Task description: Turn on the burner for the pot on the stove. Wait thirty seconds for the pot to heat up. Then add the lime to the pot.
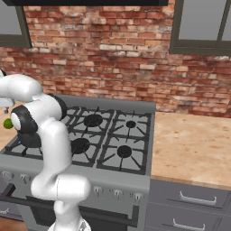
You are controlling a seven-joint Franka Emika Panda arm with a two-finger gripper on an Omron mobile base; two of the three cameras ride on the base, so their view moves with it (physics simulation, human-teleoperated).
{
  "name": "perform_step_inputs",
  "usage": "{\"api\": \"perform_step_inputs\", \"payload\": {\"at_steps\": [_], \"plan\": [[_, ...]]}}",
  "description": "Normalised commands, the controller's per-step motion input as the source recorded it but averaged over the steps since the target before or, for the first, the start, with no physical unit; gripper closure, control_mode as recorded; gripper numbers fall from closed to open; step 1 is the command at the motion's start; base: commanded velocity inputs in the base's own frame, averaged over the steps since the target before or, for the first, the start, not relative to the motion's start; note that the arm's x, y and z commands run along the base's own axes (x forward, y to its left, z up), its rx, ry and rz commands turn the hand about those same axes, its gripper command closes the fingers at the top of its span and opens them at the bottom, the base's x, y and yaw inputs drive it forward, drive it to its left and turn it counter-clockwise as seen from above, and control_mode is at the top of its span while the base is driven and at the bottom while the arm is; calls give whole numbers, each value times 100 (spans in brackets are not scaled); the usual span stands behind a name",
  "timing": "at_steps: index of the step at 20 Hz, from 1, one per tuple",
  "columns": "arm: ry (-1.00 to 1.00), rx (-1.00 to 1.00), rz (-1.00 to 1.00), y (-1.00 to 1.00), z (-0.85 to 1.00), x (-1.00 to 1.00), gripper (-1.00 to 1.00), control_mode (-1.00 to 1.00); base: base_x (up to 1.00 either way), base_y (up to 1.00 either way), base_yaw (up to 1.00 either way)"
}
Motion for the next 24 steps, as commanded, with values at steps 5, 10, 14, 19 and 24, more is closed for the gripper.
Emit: {"api": "perform_step_inputs", "payload": {"at_steps": [5, 10, 14, 19, 24], "plan": [[1, -2, -4, 21, -12, 33, -100, -100, 0, 0, 0], [1, -1, 0, 20, -18, 33, -100, -100, 0, 0, 0], [0, 0, 0, 6, -15, 15, -100, -100, 0, 0, 0], [0, 0, 0, 9, -31, 10, -100, -100, 0, 0, 0], [2, 0, 0, 6, -24, 6, -100, -100, 0, 0, 0]]}}
